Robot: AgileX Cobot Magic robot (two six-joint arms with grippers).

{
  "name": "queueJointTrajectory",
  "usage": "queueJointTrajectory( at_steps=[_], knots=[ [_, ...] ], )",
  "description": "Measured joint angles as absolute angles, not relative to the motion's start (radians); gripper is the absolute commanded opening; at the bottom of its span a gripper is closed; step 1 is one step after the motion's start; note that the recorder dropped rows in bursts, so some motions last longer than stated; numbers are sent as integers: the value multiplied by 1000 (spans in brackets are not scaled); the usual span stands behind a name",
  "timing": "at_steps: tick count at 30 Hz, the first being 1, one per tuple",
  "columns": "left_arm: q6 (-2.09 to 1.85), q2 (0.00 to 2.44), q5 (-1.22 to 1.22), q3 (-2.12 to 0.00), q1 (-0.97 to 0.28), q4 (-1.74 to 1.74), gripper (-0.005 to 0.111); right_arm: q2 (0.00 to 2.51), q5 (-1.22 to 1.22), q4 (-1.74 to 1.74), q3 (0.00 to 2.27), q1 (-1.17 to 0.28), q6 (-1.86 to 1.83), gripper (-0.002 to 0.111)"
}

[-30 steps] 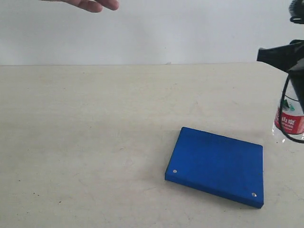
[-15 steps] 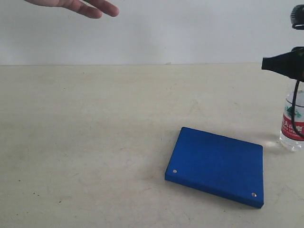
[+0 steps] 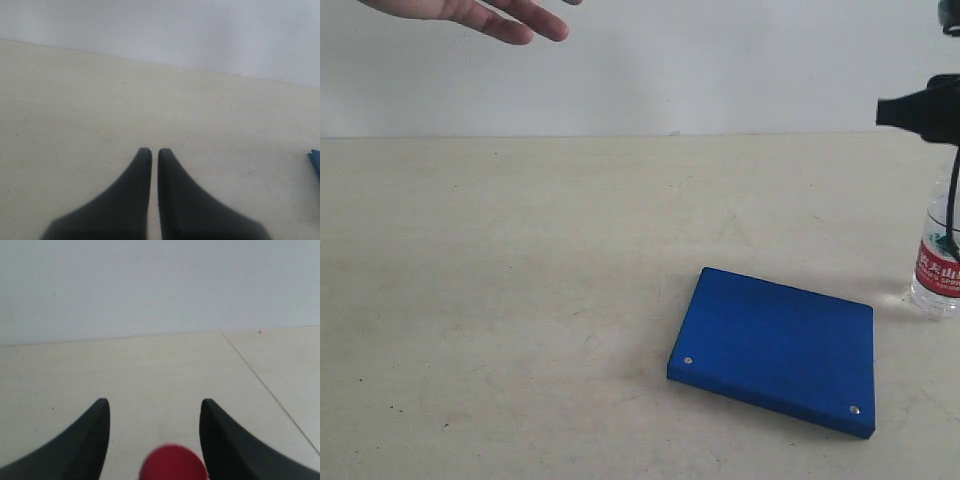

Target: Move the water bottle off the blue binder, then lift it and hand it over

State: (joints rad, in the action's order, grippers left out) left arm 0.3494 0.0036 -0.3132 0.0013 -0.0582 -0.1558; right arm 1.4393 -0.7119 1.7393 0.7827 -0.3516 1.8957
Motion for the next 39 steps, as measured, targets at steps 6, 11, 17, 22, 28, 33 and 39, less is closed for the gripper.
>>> queueJointTrajectory(
  at_steps=[6,11,17,22,28,33,39],
  knots=[
    [349,4,-313,1,-58,-156,5,1297,-714,1739,813,-352,1841,49],
    [349,4,-313,1,-58,-156,5,1142,-535,1738,825,-350,1839,49],
    [349,4,-313,1,-58,-156,5,1023,262,1725,828,-350,1837,34],
    [349,4,-313,1,-58,-156,5,1066,854,1725,788,-350,1910,6],
    [349,4,-313,1,-58,-156,5,1195,1158,1745,642,-350,1989,0],
    [349,4,-313,1,-58,-156,5,1267,1166,1753,575,-350,1982,0],
    [345,4,-313,1,-58,-156,5,1270,1135,1753,573,-350,1967,0]
  ],
)
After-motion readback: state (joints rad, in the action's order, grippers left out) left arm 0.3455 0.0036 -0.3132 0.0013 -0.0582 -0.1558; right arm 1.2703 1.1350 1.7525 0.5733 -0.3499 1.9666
